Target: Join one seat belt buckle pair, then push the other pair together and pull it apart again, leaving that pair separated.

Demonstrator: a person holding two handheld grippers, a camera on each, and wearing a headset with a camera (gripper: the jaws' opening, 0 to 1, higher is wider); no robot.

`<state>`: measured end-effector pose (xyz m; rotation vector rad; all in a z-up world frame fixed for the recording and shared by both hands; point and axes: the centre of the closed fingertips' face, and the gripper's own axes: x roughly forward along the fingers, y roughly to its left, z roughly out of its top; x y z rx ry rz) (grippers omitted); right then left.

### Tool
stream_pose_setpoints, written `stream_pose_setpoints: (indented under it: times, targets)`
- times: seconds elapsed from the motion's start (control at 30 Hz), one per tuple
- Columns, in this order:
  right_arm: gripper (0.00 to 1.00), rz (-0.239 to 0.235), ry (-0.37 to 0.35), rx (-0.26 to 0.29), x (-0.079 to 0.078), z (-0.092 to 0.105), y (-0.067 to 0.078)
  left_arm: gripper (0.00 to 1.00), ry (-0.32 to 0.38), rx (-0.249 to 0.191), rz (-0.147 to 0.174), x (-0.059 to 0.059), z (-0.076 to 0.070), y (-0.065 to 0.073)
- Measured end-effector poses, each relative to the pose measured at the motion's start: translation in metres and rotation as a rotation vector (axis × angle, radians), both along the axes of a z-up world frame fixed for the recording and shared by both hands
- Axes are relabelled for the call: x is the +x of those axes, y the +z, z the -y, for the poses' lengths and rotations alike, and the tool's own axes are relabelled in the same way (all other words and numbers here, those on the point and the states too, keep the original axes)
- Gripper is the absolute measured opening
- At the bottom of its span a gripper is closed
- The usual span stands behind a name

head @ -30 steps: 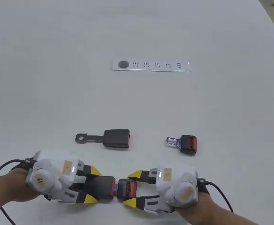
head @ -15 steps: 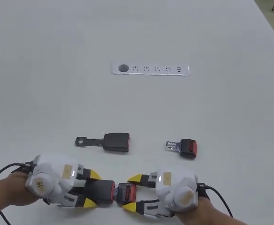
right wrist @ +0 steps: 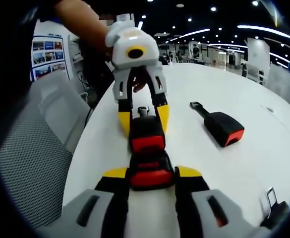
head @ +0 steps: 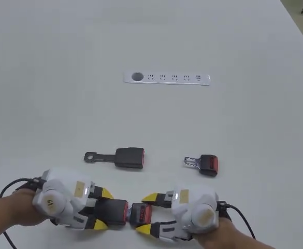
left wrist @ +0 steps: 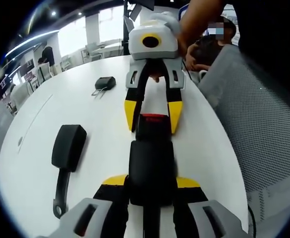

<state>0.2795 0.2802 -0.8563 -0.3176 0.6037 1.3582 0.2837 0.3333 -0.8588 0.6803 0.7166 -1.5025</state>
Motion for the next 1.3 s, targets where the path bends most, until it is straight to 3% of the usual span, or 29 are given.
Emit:
stream_pose_setpoints:
  times: [0.07,0.1,0.13,0.23,0.4,0.5,0.73,1.0,1.17,1.3]
  targets:
    - [0.38,-0.018,-0.036,0.001,0.002,0.001,0.002,0.35,0.004,0.011,0.0,0.0,0.001,0.0]
    - [0.41,-0.067,-0.083,0.012,0.002,0.002,0.004,0.37,0.016,0.015,-0.008,0.001,0.002,0.001]
    - [0.49,-0.081,-0.097,0.02,0.002,0.004,0.006,0.41,0.072,0.021,-0.029,0.002,0.004,0.002]
    - [0.68,-0.056,-0.142,0.044,0.011,0.008,0.014,0.63,0.08,0.029,-0.015,0.004,0.009,0.002]
    - [0.73,-0.018,-0.167,0.057,0.017,0.017,0.025,0.72,0.11,-0.03,-0.029,0.007,0.02,0.017]
    - [0.74,0.006,-0.181,0.06,0.021,0.025,0.03,0.82,0.118,-0.055,0.012,0.015,0.026,0.028]
    - [0.75,0.02,-0.191,0.046,0.037,0.057,0.04,0.81,0.136,-0.068,0.03,0.033,0.025,0.042]
    - [0.75,0.068,-0.219,0.005,0.08,0.107,0.049,0.81,0.206,-0.08,0.061,0.076,0.024,0.061]
    - [0.75,0.074,-0.221,-0.021,0.099,0.13,0.046,0.81,0.229,-0.064,0.065,0.096,0.026,0.057]
    - [0.75,0.035,-0.222,-0.024,0.109,0.142,0.039,0.8,0.228,-0.033,0.077,0.108,0.026,0.047]
